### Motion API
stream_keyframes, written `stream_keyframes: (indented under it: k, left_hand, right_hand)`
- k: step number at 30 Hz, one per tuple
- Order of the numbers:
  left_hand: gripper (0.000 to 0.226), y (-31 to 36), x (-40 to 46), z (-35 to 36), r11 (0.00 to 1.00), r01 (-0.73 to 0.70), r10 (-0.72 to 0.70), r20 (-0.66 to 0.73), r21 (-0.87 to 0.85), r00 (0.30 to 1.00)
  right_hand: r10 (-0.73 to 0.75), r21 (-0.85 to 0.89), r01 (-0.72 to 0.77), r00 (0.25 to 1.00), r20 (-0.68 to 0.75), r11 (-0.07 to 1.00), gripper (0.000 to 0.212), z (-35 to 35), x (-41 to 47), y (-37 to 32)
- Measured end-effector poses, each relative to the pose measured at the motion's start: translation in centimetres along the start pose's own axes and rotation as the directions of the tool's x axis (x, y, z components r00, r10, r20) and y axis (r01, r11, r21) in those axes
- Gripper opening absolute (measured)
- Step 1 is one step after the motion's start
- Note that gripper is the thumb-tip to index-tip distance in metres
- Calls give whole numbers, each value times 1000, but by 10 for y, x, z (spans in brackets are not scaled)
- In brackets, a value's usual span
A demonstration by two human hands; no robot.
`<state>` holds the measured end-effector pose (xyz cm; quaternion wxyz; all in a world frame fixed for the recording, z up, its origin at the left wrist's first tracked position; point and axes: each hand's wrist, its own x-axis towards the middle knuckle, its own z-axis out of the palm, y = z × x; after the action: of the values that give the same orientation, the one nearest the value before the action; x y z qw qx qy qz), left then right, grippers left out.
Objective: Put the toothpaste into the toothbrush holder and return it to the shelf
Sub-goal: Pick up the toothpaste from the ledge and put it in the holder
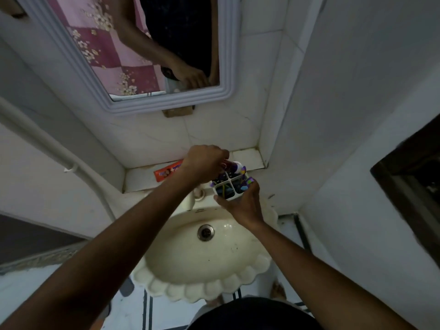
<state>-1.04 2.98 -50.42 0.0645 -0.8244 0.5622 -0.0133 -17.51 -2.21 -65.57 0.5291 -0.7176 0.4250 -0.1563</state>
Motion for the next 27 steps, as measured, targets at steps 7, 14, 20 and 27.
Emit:
stream_keyframes:
  k: [7,14,20,27]
  left_hand:
    - [21,-29,-4,14,771,79,-302,-253,-632,919]
    - [13,-109,-43,108,498,432,-636,22,-752,772]
    - [22,-138,-59,179,536,580,-640,152,-613,753]
    - [57,-151,-35,203,708,636,-595,225,-307,772]
  right_hand:
    - [23,14,-23,1000,5,1000,111,-3,1,0]
    - [-2,49,3,1000,-27,999,100,2,3,3]
    - [19,71,-16,999,-38,997,100,10,5,4]
    - [32,69,-28,998,-53,997,106,17,5,2]
